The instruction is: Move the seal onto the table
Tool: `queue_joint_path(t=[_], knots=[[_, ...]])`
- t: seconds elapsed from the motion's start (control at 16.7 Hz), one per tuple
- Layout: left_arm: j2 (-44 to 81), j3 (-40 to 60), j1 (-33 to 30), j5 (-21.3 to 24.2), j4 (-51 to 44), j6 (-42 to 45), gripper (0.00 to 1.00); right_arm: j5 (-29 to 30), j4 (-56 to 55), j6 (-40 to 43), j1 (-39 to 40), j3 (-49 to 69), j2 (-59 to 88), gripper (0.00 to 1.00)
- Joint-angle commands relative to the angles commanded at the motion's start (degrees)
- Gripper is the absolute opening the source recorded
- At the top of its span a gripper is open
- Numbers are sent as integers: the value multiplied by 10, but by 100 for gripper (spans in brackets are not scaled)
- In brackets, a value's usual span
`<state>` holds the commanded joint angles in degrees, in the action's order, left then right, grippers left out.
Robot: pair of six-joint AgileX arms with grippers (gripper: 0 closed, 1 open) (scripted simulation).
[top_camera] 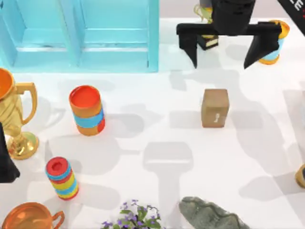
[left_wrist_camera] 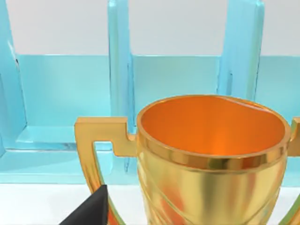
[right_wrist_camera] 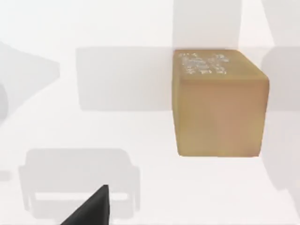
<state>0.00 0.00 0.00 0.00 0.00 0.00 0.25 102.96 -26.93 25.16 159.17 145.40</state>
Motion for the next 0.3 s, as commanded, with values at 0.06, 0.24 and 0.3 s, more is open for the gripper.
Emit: queue_joint_path(t=[0.06, 0.24, 0.3], knots=[[0, 0, 0, 0, 0, 0, 100, 0, 23, 0, 0, 27, 5, 100], [0, 0, 0, 0, 0, 0, 100, 2, 62, 2, 0, 71, 13, 100], [0, 0, 0, 0, 0, 0, 100, 2, 65, 2, 0, 73, 13, 100]])
